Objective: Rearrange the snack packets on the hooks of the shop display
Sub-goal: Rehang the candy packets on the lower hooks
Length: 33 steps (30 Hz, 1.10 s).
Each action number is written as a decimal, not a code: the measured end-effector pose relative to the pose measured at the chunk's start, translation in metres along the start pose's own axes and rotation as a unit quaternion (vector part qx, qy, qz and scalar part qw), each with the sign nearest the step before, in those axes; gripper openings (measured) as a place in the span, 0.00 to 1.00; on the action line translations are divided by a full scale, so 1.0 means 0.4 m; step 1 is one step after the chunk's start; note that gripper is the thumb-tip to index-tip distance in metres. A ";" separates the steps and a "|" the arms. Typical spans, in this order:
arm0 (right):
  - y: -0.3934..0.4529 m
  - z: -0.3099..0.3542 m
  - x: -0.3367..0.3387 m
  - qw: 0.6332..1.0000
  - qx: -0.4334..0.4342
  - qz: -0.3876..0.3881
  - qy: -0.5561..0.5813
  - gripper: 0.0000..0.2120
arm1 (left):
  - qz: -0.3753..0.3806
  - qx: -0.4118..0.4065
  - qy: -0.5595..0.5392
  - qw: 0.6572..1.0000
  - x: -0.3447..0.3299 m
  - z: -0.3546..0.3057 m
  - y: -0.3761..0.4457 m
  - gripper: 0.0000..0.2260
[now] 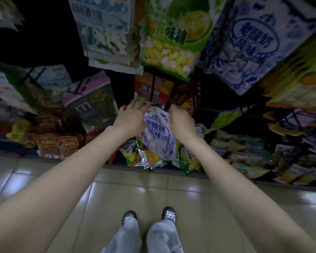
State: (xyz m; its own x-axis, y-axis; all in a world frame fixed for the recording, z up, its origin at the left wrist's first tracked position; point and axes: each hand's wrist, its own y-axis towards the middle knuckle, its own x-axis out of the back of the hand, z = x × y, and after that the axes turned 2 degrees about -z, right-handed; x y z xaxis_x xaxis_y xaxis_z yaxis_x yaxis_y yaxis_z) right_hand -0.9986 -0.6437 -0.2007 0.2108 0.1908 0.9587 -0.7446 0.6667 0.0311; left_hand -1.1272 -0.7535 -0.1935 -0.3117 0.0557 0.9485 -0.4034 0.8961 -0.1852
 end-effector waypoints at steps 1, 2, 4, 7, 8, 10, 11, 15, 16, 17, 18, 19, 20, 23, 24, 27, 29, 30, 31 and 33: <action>-0.026 -0.014 0.032 1.000 0.011 0.017 -0.007 0.03 | -0.014 -0.007 -0.023 1.000 -0.002 -0.006 -0.011 0.28; -0.054 -0.033 0.064 0.999 0.024 0.036 0.006 0.01 | -0.025 -0.019 -0.055 0.998 -0.007 -0.012 -0.024 0.28; -0.106 -0.074 0.136 0.993 0.059 0.051 0.088 0.03 | -0.032 -0.042 -0.150 0.987 -0.008 -0.037 -0.051 0.26; -0.156 -0.131 0.250 0.981 0.092 -0.021 0.168 0.06 | -0.031 -0.050 -0.287 0.956 0.038 -0.110 -0.062 0.14; -0.163 -0.150 0.285 0.978 0.092 -0.056 0.178 0.06 | -0.035 -0.058 -0.291 0.954 0.064 -0.141 -0.057 0.09; -0.168 -0.194 0.350 0.971 0.065 -0.122 0.195 0.06 | -0.056 -0.089 -0.263 0.959 0.127 -0.210 -0.036 0.05; -0.171 -0.217 0.380 0.967 0.045 -0.149 0.202 0.07 | -0.067 -0.097 -0.252 0.961 0.156 -0.246 -0.023 0.06; -0.196 -0.293 0.471 0.942 0.045 -0.250 0.220 0.18 | -0.117 -0.124 -0.221 0.960 0.267 -0.398 0.035 0.10; -0.202 -0.304 0.490 0.934 0.060 -0.280 0.214 0.19 | -0.126 -0.129 -0.221 0.959 0.293 -0.432 0.047 0.11; -0.205 -0.319 0.505 0.927 0.077 -0.306 0.204 0.18 | -0.137 -0.128 -0.216 0.958 0.316 -0.464 0.057 0.13; -0.203 -0.333 0.517 0.922 0.090 -0.323 0.194 0.17 | -0.146 -0.119 -0.208 0.960 0.335 -0.492 0.067 0.16; -0.198 -0.345 0.529 0.921 0.095 -0.328 0.189 0.16 | -0.151 -0.110 -0.204 0.961 0.350 -0.514 0.080 0.17; -0.189 -0.356 0.540 0.925 0.091 -0.320 0.185 0.16 | -0.156 -0.101 -0.200 0.962 0.361 -0.531 0.094 0.18; -0.151 -0.377 0.572 0.947 0.055 -0.258 0.185 0.19 | -0.184 -0.086 -0.173 0.964 0.383 -0.569 0.119 0.18; -0.138 -0.380 0.583 0.953 0.052 -0.235 0.185 0.20 | -0.195 -0.083 -0.171 0.962 0.387 -0.577 0.123 0.18; -0.106 -0.385 0.607 0.960 0.070 -0.210 0.173 0.24 | -0.229 -0.070 -0.203 0.950 0.405 -0.593 0.132 0.16; -0.096 -0.387 0.618 0.963 0.064 -0.194 0.174 0.28 | -0.262 -0.063 -0.225 0.936 0.421 -0.607 0.141 0.12; -0.092 -0.390 0.622 0.964 0.055 -0.186 0.179 0.29 | -0.277 -0.057 -0.210 0.936 0.429 -0.617 0.147 0.12; -0.089 -0.394 0.625 0.964 0.048 -0.183 0.185 0.29 | -0.289 -0.050 -0.185 0.938 0.437 -0.630 0.149 0.12; -0.082 -0.402 0.633 0.961 0.045 -0.183 0.202 0.30 | -0.304 -0.038 -0.163 0.938 0.443 -0.651 0.153 0.12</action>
State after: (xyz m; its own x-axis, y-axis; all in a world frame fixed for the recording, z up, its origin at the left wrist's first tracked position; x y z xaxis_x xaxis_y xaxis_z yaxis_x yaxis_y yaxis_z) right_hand -0.8190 -0.5015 -0.0044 0.6837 0.2319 0.6919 -0.6220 0.6811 0.3863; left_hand -0.9832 -0.5740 0.0299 -0.2959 -0.6022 0.7415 -0.5330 0.7482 0.3950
